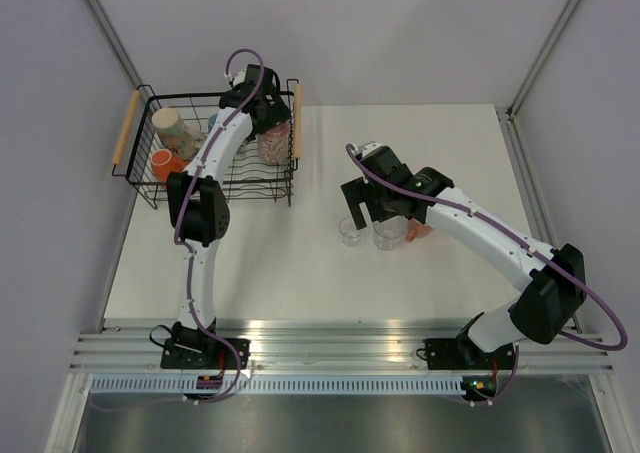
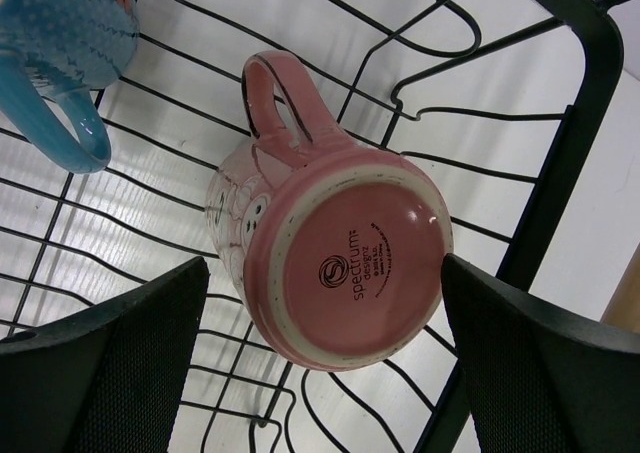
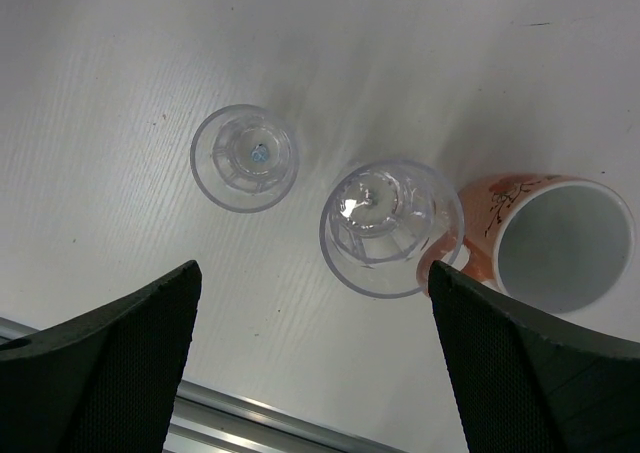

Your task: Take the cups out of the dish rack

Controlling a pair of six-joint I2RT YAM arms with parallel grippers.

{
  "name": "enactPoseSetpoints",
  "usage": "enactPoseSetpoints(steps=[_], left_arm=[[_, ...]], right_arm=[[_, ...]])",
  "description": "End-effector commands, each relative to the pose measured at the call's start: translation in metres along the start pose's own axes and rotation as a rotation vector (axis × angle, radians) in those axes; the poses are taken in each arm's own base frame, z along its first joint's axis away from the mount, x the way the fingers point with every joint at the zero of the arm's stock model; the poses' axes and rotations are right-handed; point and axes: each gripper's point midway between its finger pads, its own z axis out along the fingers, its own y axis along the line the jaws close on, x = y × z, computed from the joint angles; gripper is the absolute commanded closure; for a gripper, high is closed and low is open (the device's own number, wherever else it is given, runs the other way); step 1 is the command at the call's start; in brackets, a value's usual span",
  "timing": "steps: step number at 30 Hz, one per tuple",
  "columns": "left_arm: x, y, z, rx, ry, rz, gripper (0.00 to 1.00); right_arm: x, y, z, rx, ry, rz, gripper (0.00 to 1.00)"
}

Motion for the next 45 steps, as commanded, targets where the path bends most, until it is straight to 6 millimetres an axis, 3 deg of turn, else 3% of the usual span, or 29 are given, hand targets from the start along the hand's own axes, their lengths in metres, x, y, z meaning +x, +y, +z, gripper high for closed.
enactPoseSetpoints(steps=[1, 8, 17, 23, 28, 35, 38, 44, 45], left_arm=[[-0.013, -0.009, -0.01, 0.02, -0.028, -0.051, 0.0], [0.006, 0.0, 0.004, -0.025, 0.028, -0.067, 0.0], [0.007, -0.017, 0.011, 0.032, 0.043, -0.174, 0.0], [0.021, -0.025, 0.022, 0.068, 0.111, -0.234, 0.0], [0.037, -0.021, 0.042, 0.097, 0.215, -0.279, 0.0], [0.048, -0.013, 0.051, 0.119, 0.277, -0.243, 0.0], [0.048, -0.009, 0.048, 0.12, 0.283, -0.215, 0.05], [0.056, -0.008, 0.045, 0.144, 0.316, -0.176, 0.28], [0.058, -0.005, 0.047, 0.139, 0.324, -0.176, 0.35]], right_arm=[[-0.009, 0.004, -0.004, -0.02, -0.041, 0.011, 0.02], [-0.008, 0.004, -0.003, -0.021, -0.044, 0.014, 0.02], [-0.006, 0.004, -0.003, -0.023, -0.043, 0.013, 0.02], [-0.003, 0.003, -0.004, -0.022, -0.045, 0.01, 0.02], [-0.002, 0.005, -0.003, -0.032, -0.041, 0.016, 0.02], [0.0, 0.008, 0.0, -0.041, -0.036, 0.019, 0.02], [0.0, 0.009, 0.0, -0.043, -0.038, 0.022, 0.02], [0.004, 0.009, 0.002, -0.046, -0.03, 0.022, 0.02], [0.004, 0.01, 0.002, -0.049, -0.031, 0.021, 0.02]])
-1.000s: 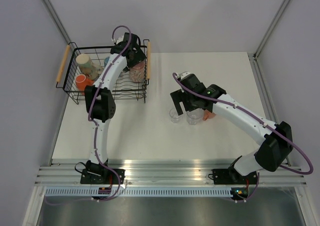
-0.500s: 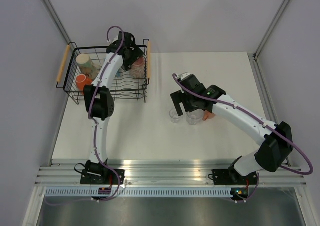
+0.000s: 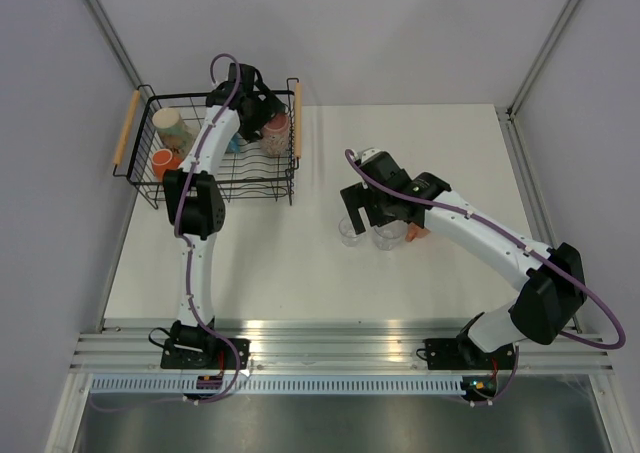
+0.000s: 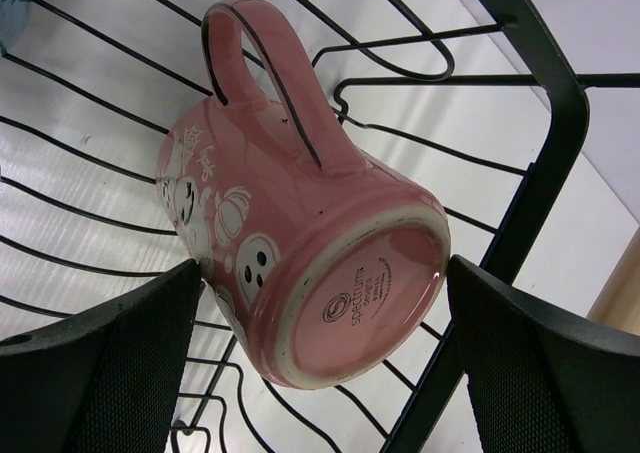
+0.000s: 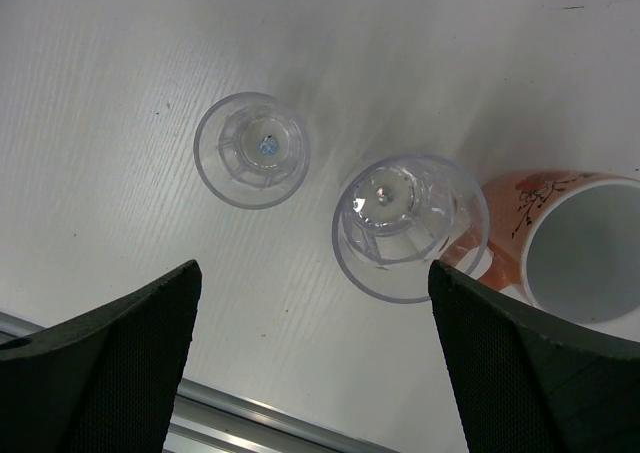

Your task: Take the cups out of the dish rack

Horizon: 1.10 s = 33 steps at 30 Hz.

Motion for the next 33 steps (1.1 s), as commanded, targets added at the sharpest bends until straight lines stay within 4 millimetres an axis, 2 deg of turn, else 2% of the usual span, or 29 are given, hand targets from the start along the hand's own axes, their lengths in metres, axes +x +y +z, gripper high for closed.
enactPoseSetpoints(steps=[1, 3, 5, 12, 13, 15, 19, 20, 27, 33], left_arm=[[0.057, 0.026, 0.029, -0.042, 0.186, 0.051, 0.38], [0.063, 0.029, 0.034, -0.043, 0.208, 0.049, 0.46], [0.063, 0.029, 0.036, -0.041, 0.209, 0.047, 0.44], [0.051, 0.022, 0.035, -0.032, 0.161, 0.052, 0.12], [0.049, 0.021, 0.033, -0.029, 0.154, 0.055, 0.11], [0.046, 0.022, 0.032, -0.033, 0.146, 0.061, 0.14], [0.035, 0.021, 0.02, -0.043, 0.102, 0.092, 0.26], [0.027, 0.018, 0.01, -0.038, 0.078, 0.095, 0.31], [0.001, 0.027, -0.023, -0.087, -0.021, 0.132, 0.33], [-0.018, 0.044, -0.038, -0.136, -0.076, 0.122, 0.32]], right_arm=[[-0.005, 0.003, -0.008, -0.02, -0.04, 0.018, 0.02], [-0.004, 0.003, -0.009, -0.02, -0.041, 0.019, 0.02], [-0.002, 0.002, -0.007, -0.017, -0.035, 0.016, 0.02], [-0.001, 0.002, -0.008, -0.017, -0.036, 0.016, 0.02], [-0.001, 0.002, -0.008, -0.017, -0.036, 0.016, 0.02], [0.0, 0.002, -0.007, -0.015, -0.035, 0.016, 0.02], [0.0, 0.001, -0.006, -0.012, -0.03, 0.013, 0.02], [0.0, 0.001, -0.007, -0.013, -0.032, 0.015, 0.02], [-0.002, 0.004, -0.006, -0.026, -0.032, 0.017, 0.02], [0.0, 0.004, -0.007, -0.024, -0.03, 0.015, 0.02]])
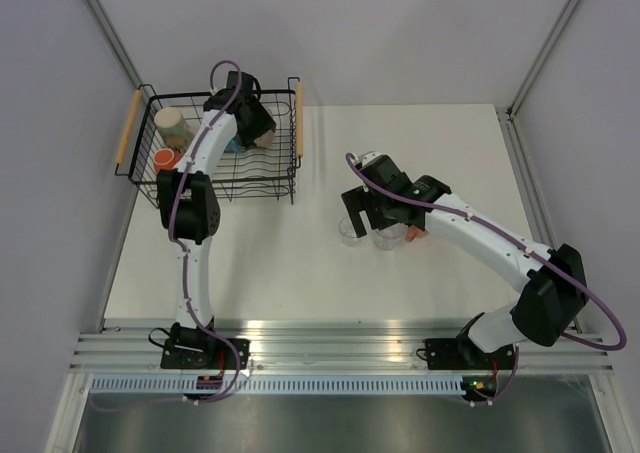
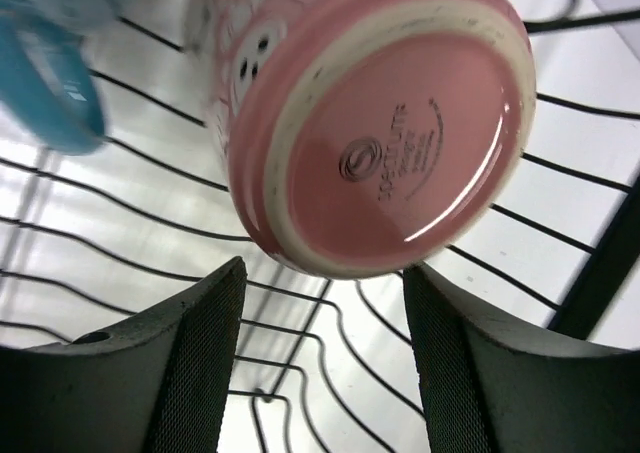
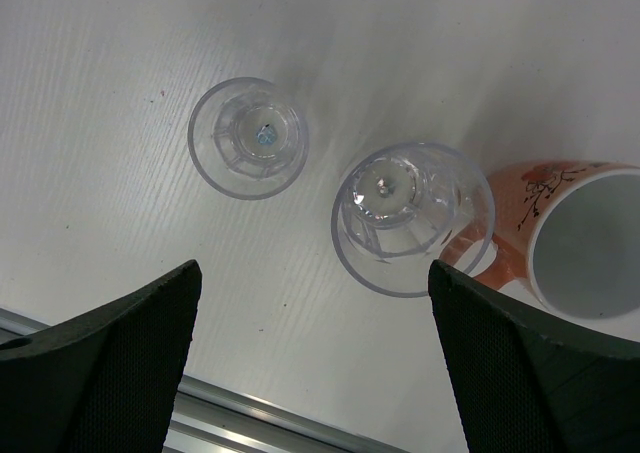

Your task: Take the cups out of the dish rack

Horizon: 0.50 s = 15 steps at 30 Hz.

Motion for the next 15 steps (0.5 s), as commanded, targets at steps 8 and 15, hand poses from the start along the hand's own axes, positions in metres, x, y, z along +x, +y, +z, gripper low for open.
enactPoseSetpoints(steps=[8, 15], left_arm=[[-0.046, 0.027, -0.037, -0.09, -0.143, 0.064, 0.3], [-0.051, 0.01, -0.045, -0.016, -0.137, 0.116, 0.23]], right_arm=[[-0.008, 0.004, -0.011, -0.018, -0.041, 0.018, 0.02], [-0.007, 0.007, -0.009, -0.022, -0.035, 0.014, 0.02]])
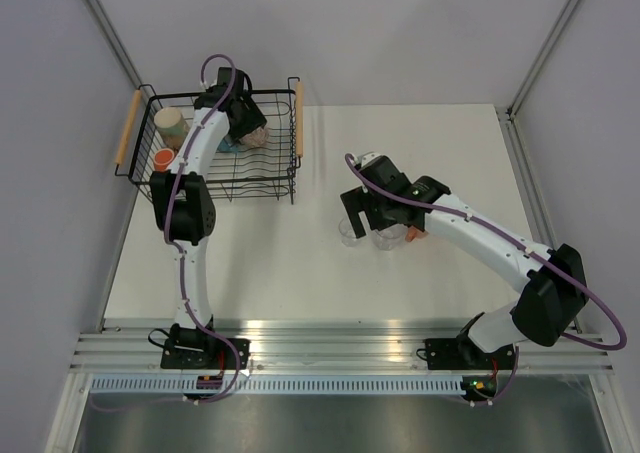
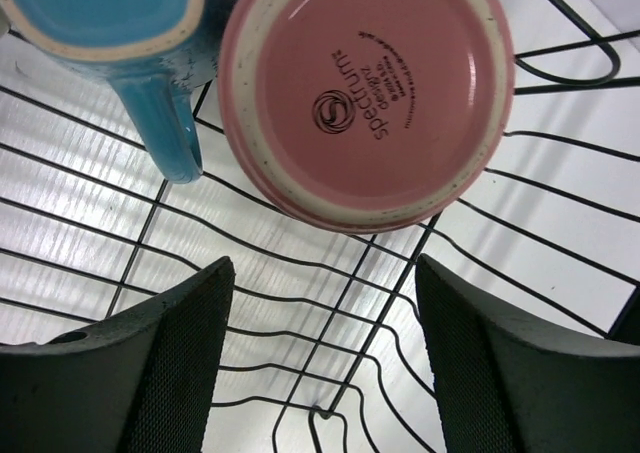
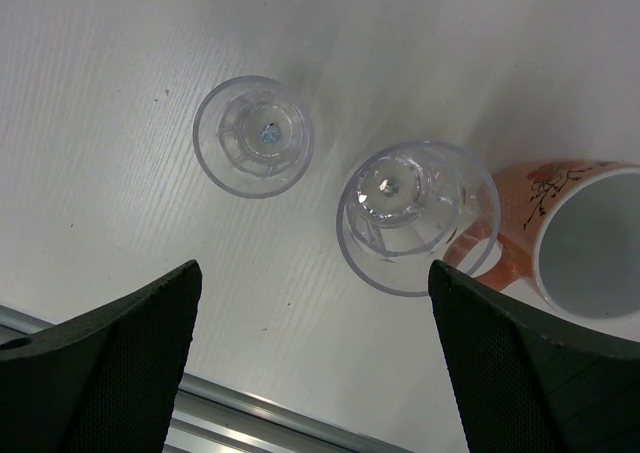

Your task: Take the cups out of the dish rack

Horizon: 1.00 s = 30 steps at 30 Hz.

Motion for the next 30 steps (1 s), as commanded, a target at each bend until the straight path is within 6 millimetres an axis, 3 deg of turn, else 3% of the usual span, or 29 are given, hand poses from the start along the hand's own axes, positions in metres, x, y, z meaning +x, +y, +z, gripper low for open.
enactPoseSetpoints(steps=[1, 6, 9, 10, 11, 12, 13, 15, 17, 23, 30], left_arm=[[-0.026, -0.023, -0.035, 0.105, -0.064, 0.076, 0.2], [-0.023, -0.019, -0.034, 0.068, -0.091, 0.183, 0.11], [-0.016, -0.01, -0.023, 0.022, -0.12, 0.238, 0.07], [-0.002, -0.002, -0.018, -0.002, -0.105, 0.257, 0.06], [-0.01, -0.005, -0.017, 0.003, -0.17, 0.252, 0.05], [-0.009, -0.003, -0.014, 0.008, -0.188, 0.266, 0.05], [0.005, 0.004, -0.012, 0.011, -0.185, 0.279, 0.04], [-0.006, -0.004, -0.011, 0.057, -0.288, 0.258, 0.04], [0.005, 0.006, -0.004, 0.055, -0.3, 0.255, 0.03], [0.002, -0.004, 0.014, 0.092, -0.366, 0.252, 0.03], [-0.006, -0.025, 0.016, 0.108, -0.496, 0.29, 0.02]], right_arm=[[-0.008, 0.006, -0.008, -0.019, -0.036, 0.011, 0.02], [-0.003, 0.006, -0.007, -0.015, -0.03, 0.004, 0.02], [-0.003, 0.007, -0.005, -0.017, -0.032, 0.006, 0.02], [-0.002, 0.007, -0.003, -0.017, -0.031, 0.006, 0.02], [-0.002, 0.007, -0.003, -0.019, -0.032, 0.008, 0.02], [0.0, 0.007, -0.001, -0.017, -0.026, 0.007, 0.02], [0.001, 0.007, -0.001, -0.019, -0.026, 0.006, 0.02], [0.004, 0.007, 0.002, -0.019, -0.023, 0.005, 0.02], [0.008, 0.007, 0.004, -0.017, -0.015, 0.001, 0.02], [0.016, 0.005, 0.012, -0.009, 0.001, 0.0, 0.02], [0.025, 0.005, 0.026, 0.004, 0.046, -0.01, 0.02]])
